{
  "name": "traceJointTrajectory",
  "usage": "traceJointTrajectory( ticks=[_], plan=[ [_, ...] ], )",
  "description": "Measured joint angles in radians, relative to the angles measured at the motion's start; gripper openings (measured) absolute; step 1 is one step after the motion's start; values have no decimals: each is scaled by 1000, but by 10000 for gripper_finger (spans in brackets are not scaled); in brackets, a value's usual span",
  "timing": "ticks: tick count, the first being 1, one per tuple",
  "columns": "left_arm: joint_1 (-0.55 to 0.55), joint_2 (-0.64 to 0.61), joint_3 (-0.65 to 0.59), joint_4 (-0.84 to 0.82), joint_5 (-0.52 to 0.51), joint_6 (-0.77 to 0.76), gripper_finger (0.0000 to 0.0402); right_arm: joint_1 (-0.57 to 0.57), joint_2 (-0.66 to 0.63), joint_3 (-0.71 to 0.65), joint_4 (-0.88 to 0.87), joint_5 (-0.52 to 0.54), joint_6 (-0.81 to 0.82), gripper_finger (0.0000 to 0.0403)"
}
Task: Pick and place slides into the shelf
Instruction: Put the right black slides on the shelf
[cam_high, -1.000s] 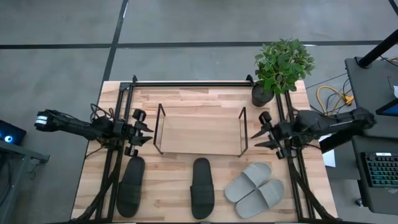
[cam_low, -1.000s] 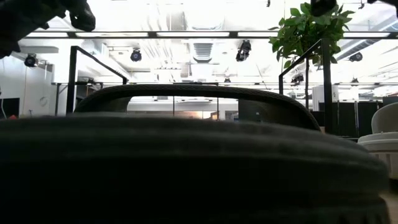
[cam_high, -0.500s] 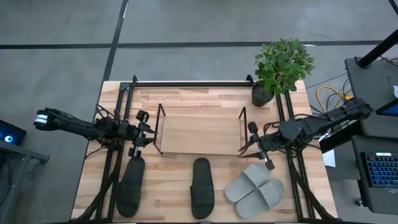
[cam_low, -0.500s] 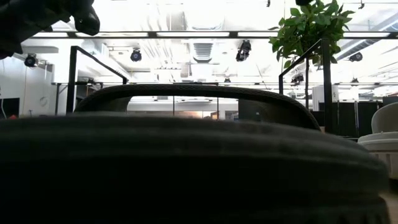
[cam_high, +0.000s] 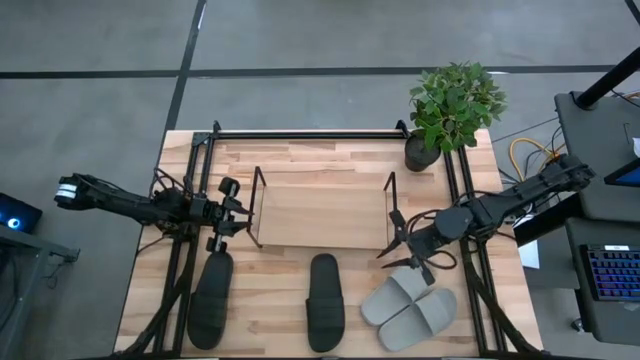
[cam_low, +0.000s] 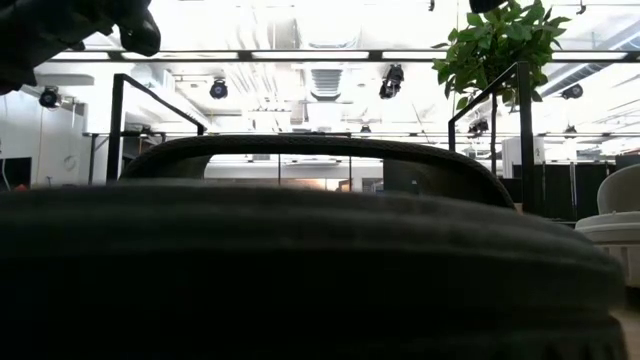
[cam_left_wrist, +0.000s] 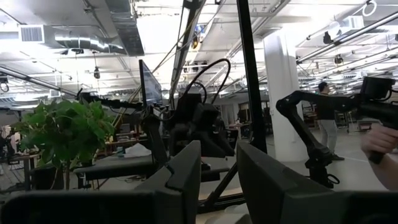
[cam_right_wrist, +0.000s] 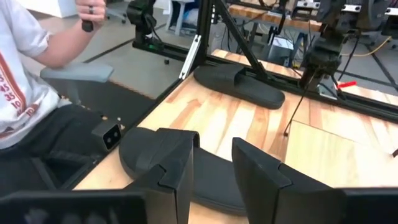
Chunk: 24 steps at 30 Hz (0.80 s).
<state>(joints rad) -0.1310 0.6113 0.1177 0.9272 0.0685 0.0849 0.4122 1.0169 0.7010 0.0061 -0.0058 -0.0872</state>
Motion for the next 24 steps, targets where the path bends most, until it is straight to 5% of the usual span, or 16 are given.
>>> traceJointTrajectory(
  ticks=[14,24],
  plan=[
    [0,52,25,0,0,1,89,0,93,0,81,0,-71,105],
    [-21,228,149,-1,63,0,89,0,88,-1,76,0,-64,93]
  ],
)
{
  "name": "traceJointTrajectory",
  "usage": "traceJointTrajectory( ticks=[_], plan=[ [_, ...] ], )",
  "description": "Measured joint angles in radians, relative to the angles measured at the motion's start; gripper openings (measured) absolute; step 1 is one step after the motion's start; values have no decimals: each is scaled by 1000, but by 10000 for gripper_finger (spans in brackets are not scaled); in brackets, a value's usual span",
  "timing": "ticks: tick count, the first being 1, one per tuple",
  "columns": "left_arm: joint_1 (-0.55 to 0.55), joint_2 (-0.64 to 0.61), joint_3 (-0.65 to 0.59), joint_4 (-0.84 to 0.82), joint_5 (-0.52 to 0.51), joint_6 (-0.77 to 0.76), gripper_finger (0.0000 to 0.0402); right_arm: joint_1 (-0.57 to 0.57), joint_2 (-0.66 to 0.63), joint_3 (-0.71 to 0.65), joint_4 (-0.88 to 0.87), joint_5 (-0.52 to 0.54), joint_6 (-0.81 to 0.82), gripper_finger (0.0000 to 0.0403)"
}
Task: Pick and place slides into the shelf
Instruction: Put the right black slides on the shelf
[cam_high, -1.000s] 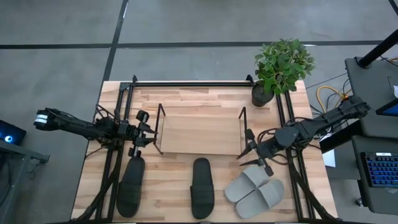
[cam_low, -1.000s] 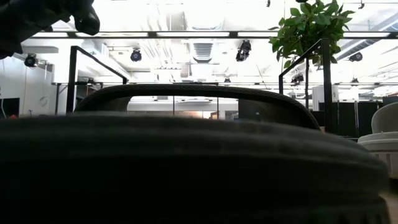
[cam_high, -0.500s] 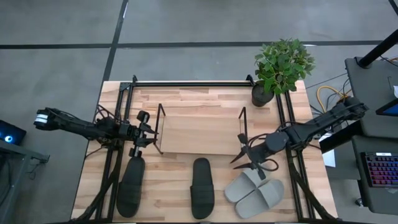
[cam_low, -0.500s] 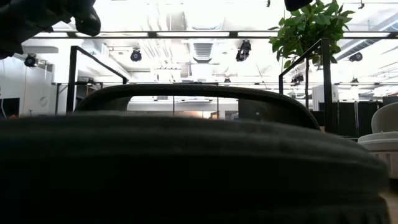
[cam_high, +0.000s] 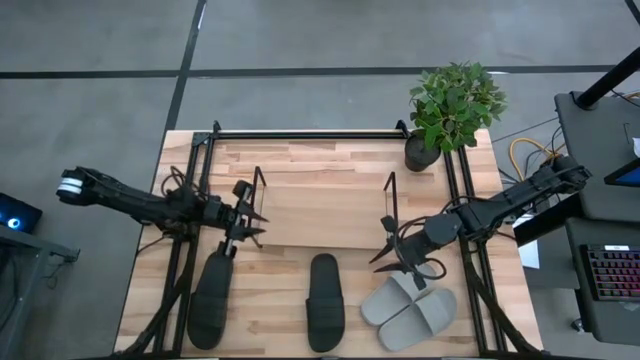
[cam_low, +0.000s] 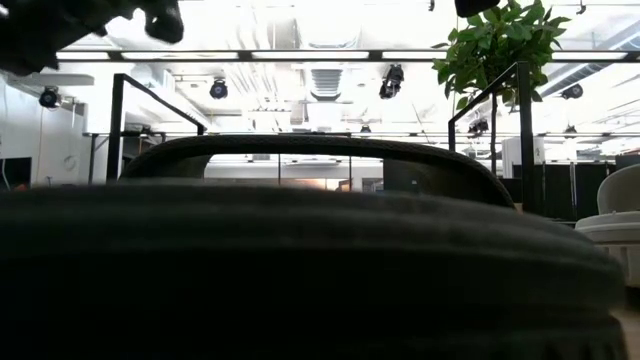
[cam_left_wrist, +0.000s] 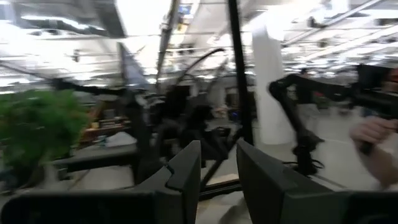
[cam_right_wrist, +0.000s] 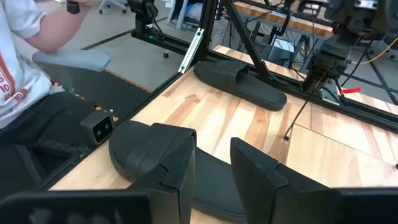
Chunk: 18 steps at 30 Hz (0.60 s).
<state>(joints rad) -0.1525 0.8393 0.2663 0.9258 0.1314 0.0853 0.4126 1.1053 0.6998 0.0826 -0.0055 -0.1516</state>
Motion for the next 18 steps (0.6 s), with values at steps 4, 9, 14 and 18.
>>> traceJointTrajectory(
  ticks=[4,9,14,18],
  plan=[
    [-24,91,77,-1,52,0,89,0,2,0,-4,0,26,89],
    [-62,192,185,-99,55,0,89,0,2,0,-16,0,28,91],
    [-77,264,322,-346,54,0,89,0,2,0,-50,0,28,95],
    [-80,322,418,-540,51,-4,89,0,2,0,-53,0,28,91]
  ],
)
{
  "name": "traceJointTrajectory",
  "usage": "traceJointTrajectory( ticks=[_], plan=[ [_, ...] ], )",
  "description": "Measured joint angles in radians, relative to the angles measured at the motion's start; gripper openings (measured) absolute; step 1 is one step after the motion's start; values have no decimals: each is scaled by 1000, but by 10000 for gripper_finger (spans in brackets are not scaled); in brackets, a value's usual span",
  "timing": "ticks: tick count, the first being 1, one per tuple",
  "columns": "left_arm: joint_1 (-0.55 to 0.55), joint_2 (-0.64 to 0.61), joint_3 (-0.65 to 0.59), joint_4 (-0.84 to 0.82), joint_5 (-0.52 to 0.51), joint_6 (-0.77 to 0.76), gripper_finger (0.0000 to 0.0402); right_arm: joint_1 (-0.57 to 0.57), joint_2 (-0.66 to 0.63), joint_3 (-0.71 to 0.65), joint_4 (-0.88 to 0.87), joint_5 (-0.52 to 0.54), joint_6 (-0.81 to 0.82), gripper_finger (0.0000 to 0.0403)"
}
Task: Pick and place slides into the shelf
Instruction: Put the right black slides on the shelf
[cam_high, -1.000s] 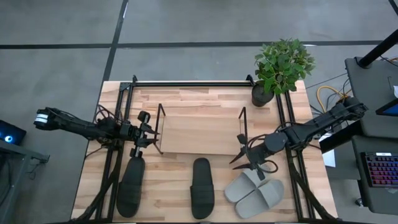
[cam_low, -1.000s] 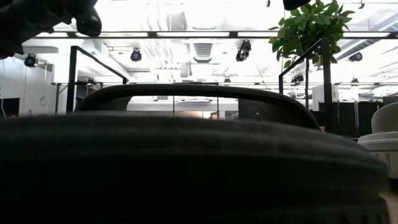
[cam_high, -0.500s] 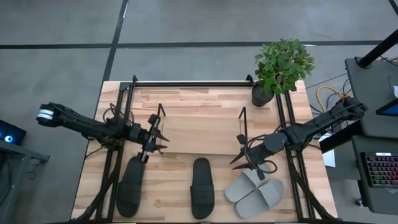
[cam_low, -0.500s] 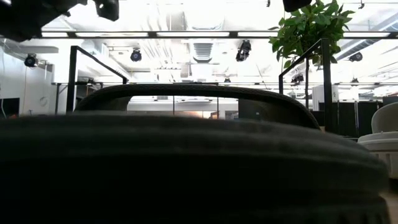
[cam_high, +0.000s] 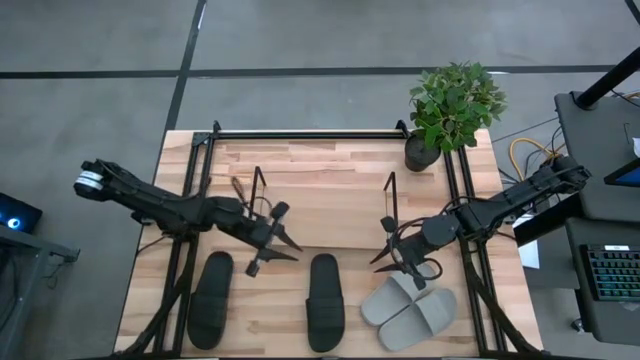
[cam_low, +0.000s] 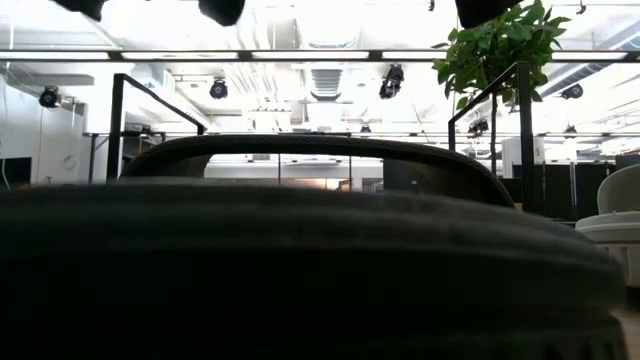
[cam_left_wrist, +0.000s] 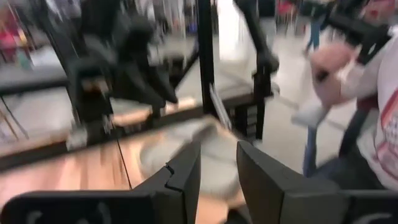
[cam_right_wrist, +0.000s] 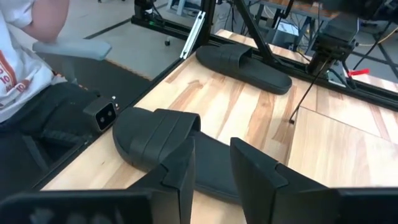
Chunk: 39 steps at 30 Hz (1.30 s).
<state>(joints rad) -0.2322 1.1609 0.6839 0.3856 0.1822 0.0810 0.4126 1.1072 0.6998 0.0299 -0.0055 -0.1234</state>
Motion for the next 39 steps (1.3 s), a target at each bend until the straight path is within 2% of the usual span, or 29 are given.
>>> traceJointTrajectory(
  ticks=[9,20,26,31,35,39],
  plan=[
    [-1,110,81,-98,0,-107,89,0,0,0,-5,0,0,79],
    [-4,134,112,-191,3,-210,89,0,0,0,-34,8,0,86],
    [-3,174,138,-166,-1,-48,89,0,-1,0,-33,8,-15,77],
    [-4,198,166,-166,19,-102,90,0,-1,0,-26,8,-16,73],
    [-7,217,166,-168,85,-181,117,0,-1,0,-27,8,-16,75],
    [-5,252,167,-170,150,-316,175,0,-1,0,-27,8,-17,80]
  ],
)
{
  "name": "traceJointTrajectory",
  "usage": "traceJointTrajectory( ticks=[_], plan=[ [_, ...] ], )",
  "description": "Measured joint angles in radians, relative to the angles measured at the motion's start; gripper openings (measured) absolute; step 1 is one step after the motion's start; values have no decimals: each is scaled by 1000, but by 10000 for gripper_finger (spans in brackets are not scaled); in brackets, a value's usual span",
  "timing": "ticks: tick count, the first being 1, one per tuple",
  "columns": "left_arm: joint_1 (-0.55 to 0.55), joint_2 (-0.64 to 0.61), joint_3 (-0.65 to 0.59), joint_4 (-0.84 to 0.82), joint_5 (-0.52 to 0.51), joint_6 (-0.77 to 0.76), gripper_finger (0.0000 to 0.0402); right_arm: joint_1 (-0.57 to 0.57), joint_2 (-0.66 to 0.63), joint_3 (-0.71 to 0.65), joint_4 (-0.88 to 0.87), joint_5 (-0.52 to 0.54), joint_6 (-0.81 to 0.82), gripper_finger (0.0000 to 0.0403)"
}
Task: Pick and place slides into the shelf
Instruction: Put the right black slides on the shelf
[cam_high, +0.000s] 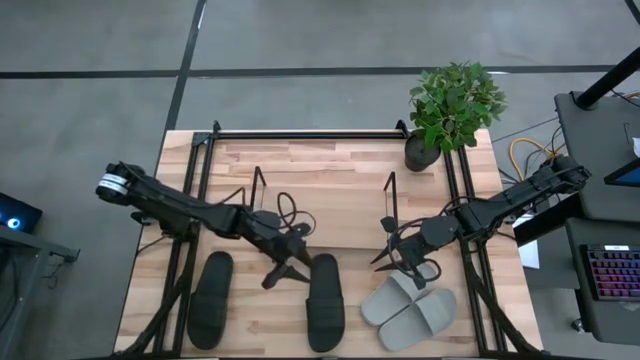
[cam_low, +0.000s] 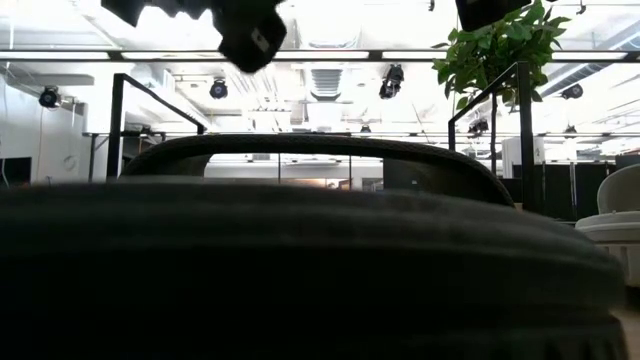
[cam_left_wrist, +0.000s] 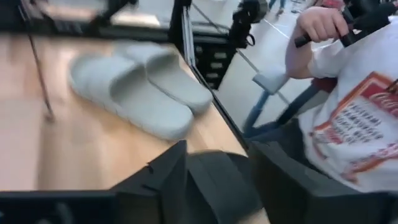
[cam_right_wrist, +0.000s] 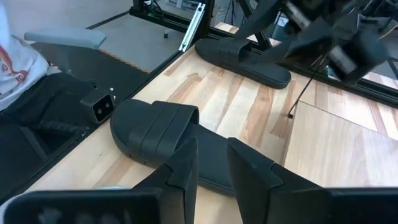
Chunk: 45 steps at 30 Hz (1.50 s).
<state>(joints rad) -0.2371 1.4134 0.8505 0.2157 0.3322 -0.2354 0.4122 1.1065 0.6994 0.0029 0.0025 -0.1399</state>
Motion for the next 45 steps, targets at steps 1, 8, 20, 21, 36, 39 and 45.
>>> traceJointTrajectory(
  ticks=[1,8,20,21,36,39,45],
  plan=[
    [0,12,1,3,1,-37,188,0,0,0,0,0,0,81],
    [1,102,11,1,55,-131,230,0,0,0,-8,0,0,82],
    [0,248,49,-3,153,-230,231,0,0,0,-18,0,-1,70],
    [0,257,53,-7,157,-230,231,0,0,0,-22,0,0,72],
    [-7,376,101,-40,269,-261,231,0,0,0,-31,0,0,70],
    [-13,402,120,-41,283,-282,231,0,0,0,-31,0,0,69],
    [-22,439,138,-42,322,-285,231,0,0,0,-32,0,0,74]
  ],
)
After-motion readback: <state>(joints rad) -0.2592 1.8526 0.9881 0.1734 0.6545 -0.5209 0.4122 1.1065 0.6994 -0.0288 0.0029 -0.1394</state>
